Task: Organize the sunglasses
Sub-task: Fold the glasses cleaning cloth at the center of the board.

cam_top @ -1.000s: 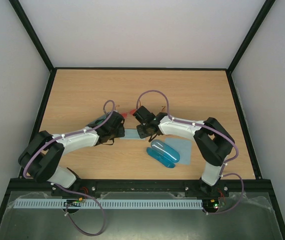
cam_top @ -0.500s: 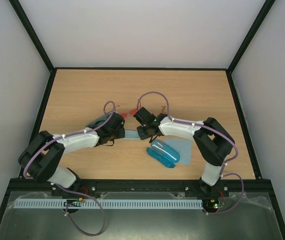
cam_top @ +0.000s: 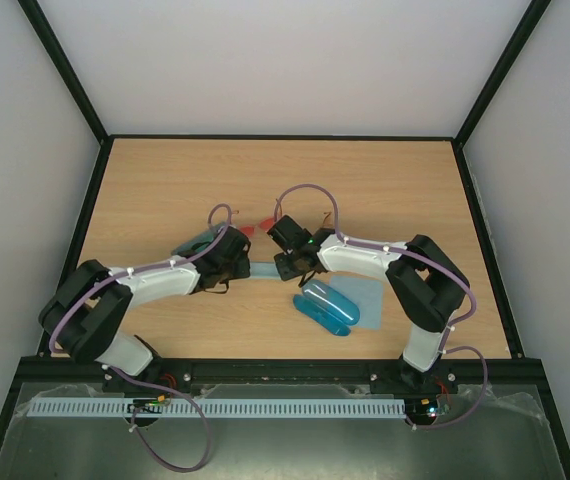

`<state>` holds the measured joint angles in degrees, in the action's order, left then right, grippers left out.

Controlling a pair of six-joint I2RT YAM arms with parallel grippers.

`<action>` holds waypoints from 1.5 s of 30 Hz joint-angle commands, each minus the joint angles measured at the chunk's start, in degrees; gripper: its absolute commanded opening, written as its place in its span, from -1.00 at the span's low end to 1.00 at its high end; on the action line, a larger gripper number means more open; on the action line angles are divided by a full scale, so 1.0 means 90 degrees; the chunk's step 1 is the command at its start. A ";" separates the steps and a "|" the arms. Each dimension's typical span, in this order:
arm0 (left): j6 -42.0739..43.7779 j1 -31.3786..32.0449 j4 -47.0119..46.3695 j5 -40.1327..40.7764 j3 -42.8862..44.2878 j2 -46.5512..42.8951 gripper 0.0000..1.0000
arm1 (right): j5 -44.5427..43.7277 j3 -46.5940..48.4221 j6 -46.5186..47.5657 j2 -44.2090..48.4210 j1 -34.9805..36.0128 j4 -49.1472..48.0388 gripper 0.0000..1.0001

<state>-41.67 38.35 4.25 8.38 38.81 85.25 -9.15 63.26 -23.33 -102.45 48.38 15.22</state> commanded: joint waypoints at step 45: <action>0.0307 -0.0342 0.1214 -0.0750 0.1150 0.0393 -0.58 | 0.1104 0.0341 0.0043 0.0082 -0.0464 0.0590 -0.63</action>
<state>-40.45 35.57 11.68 4.84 46.37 87.02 -3.66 64.29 -23.42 -99.29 43.83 16.82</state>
